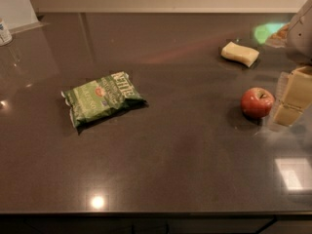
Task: Move apple near green jalapeno chip bag
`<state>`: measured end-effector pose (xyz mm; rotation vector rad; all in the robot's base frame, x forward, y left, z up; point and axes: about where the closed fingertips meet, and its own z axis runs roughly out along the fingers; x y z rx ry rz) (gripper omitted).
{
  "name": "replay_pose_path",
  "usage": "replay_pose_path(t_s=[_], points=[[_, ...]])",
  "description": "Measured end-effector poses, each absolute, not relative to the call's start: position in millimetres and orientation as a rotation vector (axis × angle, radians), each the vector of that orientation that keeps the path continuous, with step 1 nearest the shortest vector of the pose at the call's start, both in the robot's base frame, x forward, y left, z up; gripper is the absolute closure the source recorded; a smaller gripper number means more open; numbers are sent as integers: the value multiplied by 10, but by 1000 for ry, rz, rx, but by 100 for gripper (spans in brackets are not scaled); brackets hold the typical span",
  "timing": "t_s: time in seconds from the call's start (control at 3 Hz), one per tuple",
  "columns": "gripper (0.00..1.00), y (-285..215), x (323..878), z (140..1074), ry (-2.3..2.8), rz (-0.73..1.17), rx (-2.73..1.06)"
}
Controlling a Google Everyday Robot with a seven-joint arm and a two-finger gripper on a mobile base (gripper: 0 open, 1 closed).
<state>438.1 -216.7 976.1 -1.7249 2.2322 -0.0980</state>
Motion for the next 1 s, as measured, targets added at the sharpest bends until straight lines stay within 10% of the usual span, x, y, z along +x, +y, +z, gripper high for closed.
replay_pose_path(t_s=[1.0], points=[[0,-2368,4569,9575,2201,-38,-1687]])
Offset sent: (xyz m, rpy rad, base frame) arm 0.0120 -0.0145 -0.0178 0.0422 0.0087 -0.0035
